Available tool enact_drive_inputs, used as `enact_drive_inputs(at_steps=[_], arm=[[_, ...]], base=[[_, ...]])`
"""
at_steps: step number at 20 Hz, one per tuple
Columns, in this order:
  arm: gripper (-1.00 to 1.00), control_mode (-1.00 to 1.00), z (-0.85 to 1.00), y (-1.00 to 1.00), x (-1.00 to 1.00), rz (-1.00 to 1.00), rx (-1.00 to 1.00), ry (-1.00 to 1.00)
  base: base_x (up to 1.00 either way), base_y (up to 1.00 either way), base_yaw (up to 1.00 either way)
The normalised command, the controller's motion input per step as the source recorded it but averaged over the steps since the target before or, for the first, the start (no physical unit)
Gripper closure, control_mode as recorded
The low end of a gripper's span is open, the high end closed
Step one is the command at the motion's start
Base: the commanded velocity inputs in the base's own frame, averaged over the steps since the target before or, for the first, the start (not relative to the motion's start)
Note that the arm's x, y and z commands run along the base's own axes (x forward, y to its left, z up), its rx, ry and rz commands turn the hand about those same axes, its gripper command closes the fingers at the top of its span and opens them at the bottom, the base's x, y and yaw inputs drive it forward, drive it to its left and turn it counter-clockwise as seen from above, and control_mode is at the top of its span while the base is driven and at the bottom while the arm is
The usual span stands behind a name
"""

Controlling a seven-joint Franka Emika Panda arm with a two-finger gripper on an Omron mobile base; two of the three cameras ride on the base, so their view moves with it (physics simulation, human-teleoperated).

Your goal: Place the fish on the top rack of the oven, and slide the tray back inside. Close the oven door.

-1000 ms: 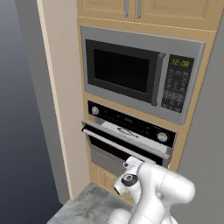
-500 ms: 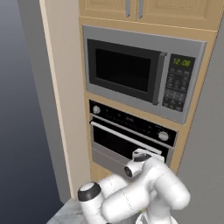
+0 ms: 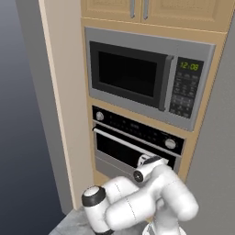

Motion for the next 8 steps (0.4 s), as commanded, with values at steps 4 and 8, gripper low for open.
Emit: enact_drive_inputs(at_steps=[4, 8], arm=[[-1.0, -1.0, -0.07, 0.16, -0.14, 0.0, -0.06, -0.14], [-1.0, -1.0, 0.0, 0.0, 0.0, 0.0, 0.0, 0.0]], base=[[0.0, 0.0, 0.0], [0.0, 0.0, 0.0]])
